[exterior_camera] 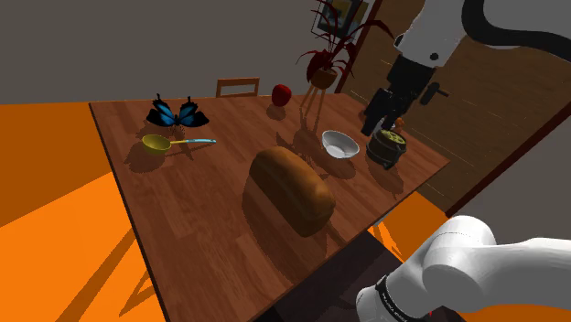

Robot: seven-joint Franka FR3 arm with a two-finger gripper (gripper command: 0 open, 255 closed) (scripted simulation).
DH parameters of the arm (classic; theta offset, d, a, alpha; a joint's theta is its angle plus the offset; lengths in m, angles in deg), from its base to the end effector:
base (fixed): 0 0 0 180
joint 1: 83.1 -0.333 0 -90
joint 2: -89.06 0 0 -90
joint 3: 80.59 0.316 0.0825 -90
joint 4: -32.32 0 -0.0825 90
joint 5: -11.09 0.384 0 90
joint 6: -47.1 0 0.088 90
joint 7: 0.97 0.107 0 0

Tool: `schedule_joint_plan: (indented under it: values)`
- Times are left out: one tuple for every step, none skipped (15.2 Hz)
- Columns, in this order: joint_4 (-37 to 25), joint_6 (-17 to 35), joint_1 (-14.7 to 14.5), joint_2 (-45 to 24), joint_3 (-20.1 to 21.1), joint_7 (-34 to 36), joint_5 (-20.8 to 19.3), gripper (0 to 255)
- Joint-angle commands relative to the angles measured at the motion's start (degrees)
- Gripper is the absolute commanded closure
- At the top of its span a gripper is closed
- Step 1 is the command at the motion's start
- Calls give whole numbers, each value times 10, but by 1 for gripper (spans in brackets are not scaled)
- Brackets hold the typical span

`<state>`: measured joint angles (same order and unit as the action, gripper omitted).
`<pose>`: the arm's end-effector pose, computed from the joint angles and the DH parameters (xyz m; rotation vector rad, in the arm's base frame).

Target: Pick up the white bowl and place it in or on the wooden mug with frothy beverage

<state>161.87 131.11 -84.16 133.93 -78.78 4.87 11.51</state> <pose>0.2965 0.0195 0.6247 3.1243 -0.0945 -0.0170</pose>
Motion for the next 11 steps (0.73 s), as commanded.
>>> schedule_joint_plan:
  values:
    - [0, 0, 0, 0, 0, 0, 0, 0]
    - [9, 15, 3, -5, -8, -10, -7, 0]
    - [18, 30, 5, -11, -16, -20, -15, 0]
    - [26, 46, 8, -17, -24, -30, -22, 0]
    - [33, 61, 11, -24, -32, -39, -29, 0]
    - [40, 77, 13, -32, -40, -49, -36, 0]
    - [45, 93, 16, -41, -48, -58, -42, 0]
    - [50, 109, 19, -50, -56, -67, -48, 0]
    - [54, 125, 22, -61, -64, -77, -55, 0]
    - [58, 141, 25, -72, -73, -86, -60, 0]
    - [61, 157, 28, -83, -81, -95, -66, 0]
